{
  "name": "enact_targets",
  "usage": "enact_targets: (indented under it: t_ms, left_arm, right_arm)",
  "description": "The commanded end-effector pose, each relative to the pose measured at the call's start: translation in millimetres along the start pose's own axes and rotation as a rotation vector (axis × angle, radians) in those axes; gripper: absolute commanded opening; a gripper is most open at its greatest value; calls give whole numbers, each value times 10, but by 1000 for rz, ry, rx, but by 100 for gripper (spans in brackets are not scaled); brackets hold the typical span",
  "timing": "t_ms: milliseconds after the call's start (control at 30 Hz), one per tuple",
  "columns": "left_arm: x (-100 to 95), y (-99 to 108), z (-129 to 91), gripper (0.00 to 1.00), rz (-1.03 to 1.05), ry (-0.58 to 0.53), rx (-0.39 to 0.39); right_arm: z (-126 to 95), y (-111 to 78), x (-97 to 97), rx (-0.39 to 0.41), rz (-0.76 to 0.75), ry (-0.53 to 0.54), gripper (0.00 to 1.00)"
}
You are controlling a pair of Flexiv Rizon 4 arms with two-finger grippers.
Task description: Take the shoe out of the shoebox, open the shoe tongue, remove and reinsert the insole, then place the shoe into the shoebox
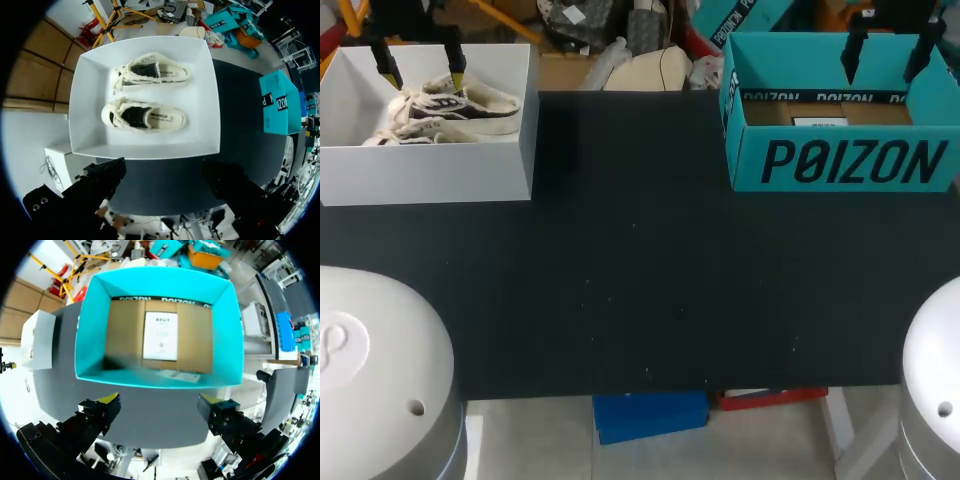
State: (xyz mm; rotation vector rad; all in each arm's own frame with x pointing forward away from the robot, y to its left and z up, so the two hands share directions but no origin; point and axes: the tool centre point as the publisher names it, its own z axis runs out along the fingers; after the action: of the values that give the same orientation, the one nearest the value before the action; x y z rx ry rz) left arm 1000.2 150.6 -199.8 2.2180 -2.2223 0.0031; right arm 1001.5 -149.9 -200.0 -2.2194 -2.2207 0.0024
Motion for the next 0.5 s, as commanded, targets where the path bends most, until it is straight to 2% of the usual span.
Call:
enact_targets:
  t_ms: [33,167,267,367,500]
  left_arm:
    - [0,0,0,100,0,0,0]
    - [0,0,0,100,0,0,0]
    - [80,3,-50,100,225,-16,73]
    - [126,5,-112,100,489,-81,169]
    - [144,57,-171,100,1031,-225,257]
  right_arm:
    - [0,0,0,0,0,0,100]
    - [0,0,0,0,0,0,100]
    - [0,0,0,0,0,0,100]
    - [0,0,0,0,0,0,100]
    - [0,0,0,0,0,0,100]
